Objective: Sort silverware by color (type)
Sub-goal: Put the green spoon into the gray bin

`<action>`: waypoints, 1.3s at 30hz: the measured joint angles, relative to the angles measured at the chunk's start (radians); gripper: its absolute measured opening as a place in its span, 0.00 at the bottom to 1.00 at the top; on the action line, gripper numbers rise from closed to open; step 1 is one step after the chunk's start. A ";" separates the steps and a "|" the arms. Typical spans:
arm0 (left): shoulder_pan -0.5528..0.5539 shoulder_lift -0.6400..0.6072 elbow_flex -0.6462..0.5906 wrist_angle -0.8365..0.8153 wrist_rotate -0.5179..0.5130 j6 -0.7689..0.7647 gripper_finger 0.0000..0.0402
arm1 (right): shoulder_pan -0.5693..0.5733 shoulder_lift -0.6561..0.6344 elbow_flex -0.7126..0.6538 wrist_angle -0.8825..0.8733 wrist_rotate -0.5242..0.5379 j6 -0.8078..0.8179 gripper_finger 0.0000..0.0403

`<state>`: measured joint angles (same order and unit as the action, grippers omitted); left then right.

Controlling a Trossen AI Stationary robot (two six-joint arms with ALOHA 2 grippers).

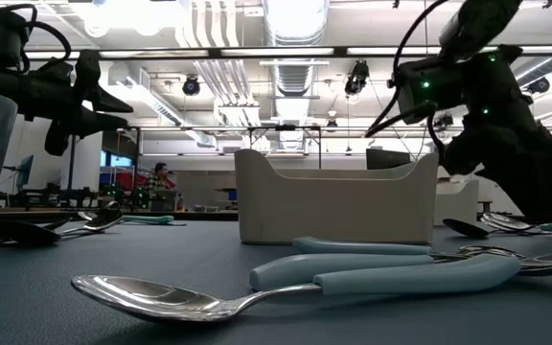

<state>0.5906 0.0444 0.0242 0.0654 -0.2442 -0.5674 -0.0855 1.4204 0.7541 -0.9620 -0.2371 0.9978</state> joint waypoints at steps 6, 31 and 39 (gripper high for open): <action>0.000 0.000 0.000 0.000 0.000 0.000 0.31 | 0.000 -0.003 -0.025 -0.007 0.021 0.014 0.30; 0.000 0.000 0.000 0.000 0.000 0.000 0.31 | 0.000 -0.087 -0.051 0.005 0.070 0.084 0.30; 0.000 0.000 0.000 0.000 0.000 0.000 0.31 | 0.000 -0.093 -0.060 -0.006 0.081 0.094 0.30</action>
<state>0.5903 0.0443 0.0241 0.0654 -0.2443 -0.5671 -0.0853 1.3272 0.6939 -0.9684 -0.1558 1.0921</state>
